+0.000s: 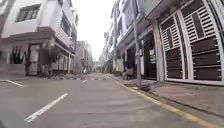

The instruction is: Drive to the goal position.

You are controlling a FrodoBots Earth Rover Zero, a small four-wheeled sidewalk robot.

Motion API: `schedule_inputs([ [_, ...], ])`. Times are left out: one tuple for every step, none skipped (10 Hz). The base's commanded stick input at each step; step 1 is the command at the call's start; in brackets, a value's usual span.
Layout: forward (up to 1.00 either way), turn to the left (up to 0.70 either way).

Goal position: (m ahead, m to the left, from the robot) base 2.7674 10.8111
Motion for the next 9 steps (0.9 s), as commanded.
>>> schedule_inputs([
  [0.5, 0.0],
  [0.5, 0.0],
  [0.5, 0.0],
  [0.5, 0.0],
  [0.5, 0.0],
  [0.5, 0.0],
  [0.5, 0.0],
  [0.5, 0.0],
  [0.5, 0.0],
])
